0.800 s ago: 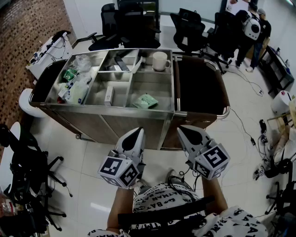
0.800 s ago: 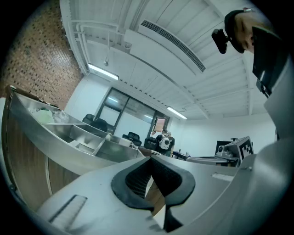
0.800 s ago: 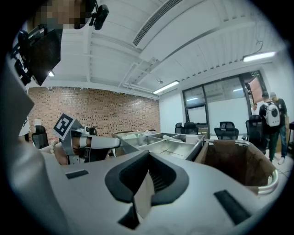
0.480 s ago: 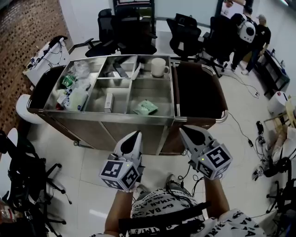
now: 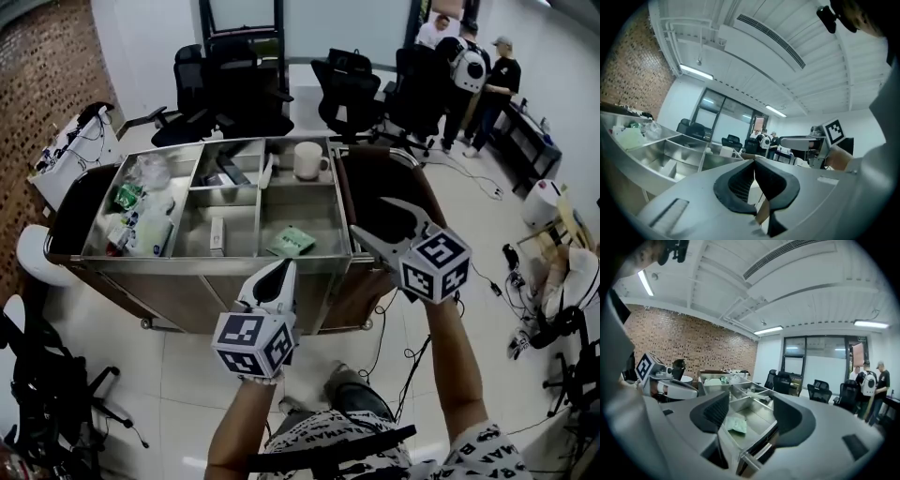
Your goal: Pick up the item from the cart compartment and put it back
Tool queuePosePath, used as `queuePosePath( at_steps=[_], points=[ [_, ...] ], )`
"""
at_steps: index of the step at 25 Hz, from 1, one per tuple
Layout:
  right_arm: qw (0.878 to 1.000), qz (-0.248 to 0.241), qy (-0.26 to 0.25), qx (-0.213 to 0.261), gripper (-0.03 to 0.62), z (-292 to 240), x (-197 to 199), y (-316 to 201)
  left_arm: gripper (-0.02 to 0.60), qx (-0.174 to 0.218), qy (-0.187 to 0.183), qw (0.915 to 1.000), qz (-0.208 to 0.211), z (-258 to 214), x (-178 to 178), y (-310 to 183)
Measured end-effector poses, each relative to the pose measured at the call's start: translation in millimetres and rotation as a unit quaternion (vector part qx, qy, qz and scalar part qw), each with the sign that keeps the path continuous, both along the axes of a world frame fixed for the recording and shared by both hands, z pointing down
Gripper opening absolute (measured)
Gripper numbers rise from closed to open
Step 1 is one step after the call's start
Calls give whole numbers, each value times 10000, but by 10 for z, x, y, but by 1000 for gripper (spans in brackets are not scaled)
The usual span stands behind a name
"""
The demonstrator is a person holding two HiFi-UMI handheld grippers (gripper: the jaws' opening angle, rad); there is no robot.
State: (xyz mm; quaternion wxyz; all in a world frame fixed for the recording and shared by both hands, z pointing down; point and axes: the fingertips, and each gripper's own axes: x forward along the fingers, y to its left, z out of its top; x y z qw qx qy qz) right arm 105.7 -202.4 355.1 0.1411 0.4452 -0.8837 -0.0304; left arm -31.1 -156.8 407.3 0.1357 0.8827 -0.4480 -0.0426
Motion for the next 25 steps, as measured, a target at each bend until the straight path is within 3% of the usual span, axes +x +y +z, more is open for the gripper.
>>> queuePosePath(
  at_steps=[1, 3, 5, 10, 16, 25],
  points=[
    [10000, 41, 10, -28, 329, -47, 14, -122, 3, 31, 6, 10000, 13, -38, 26, -58],
    [9999, 113, 36, -9, 336, -157, 34, -360, 3, 89, 9, 10000, -17, -115, 59, -193],
    [9999, 144, 70, 4, 382, -243, 46, -596, 3, 95, 48, 9999, -99, -181, 77, -350],
    [9986, 69, 225, -469, 454, -104, 75, -1253, 3, -238, 238, 9986, -400, -151, 80, -716],
    [9912, -85, 602, -1177, 469, 345, -39, -1987, 3, -423, 306, 9977, -438, -48, 188, -987],
    [9804, -89, 936, -1730, 476, 890, -146, -2816, 3, -454, 141, 9981, -392, -69, 378, -1326]
  ],
)
